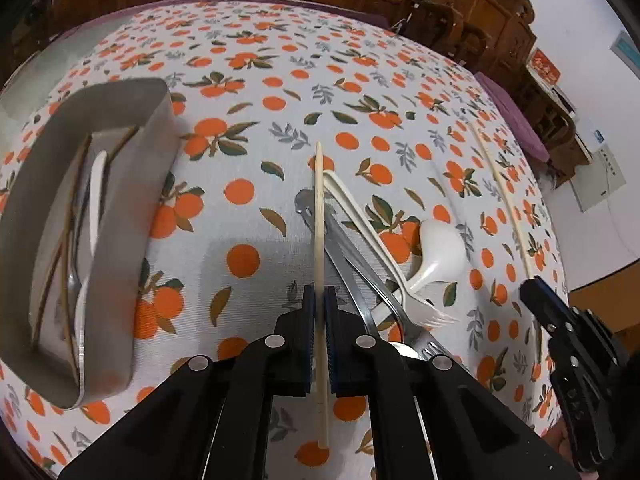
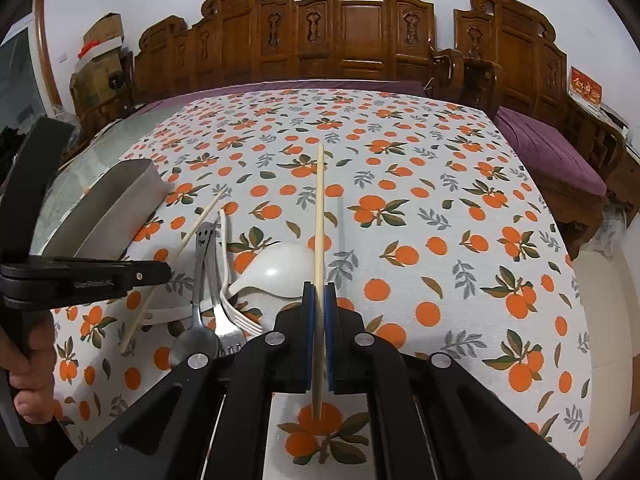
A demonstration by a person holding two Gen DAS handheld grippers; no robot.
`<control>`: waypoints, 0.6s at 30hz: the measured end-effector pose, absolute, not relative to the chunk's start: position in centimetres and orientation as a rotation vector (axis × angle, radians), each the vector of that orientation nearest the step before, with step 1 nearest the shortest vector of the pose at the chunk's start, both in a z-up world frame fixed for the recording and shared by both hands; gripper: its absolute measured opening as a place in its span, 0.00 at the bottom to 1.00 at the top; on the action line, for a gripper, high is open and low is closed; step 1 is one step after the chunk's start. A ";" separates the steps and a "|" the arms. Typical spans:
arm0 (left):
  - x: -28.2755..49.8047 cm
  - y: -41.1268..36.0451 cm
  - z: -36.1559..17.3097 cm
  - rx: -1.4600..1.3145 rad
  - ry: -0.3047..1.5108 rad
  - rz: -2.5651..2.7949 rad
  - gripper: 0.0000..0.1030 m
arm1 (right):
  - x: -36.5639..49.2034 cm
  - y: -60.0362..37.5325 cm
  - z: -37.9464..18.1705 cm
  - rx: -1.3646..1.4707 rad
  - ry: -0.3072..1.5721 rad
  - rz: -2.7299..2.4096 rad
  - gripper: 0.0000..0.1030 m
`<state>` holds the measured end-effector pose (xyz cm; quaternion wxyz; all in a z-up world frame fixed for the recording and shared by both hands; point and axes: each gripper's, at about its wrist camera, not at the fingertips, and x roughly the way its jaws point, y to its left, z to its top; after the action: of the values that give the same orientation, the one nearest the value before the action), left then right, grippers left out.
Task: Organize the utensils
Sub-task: 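Grasp another wooden chopstick with the left tool while the right tool holds its chopstick, then carry the chopstick into the tray and open the left tool while the right tool carries its chopstick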
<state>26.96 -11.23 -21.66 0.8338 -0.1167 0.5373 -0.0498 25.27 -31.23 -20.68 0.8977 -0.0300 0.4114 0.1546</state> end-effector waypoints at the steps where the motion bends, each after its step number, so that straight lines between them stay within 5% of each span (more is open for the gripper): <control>1: 26.9 -11.1 -21.4 -0.242 1.132 -0.108 0.04 | 25.3 -31.1 -20.7 -0.059 0.852 0.326 0.06; 18: 25.1 -9.0 -16.5 -0.031 0.983 -0.132 0.04 | 24.5 -27.1 -20.5 -0.129 0.859 0.412 0.06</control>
<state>25.10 -8.98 -16.47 0.8793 -0.0147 0.4717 -0.0633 24.51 -27.10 -20.55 0.8868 -0.0622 0.4130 0.1979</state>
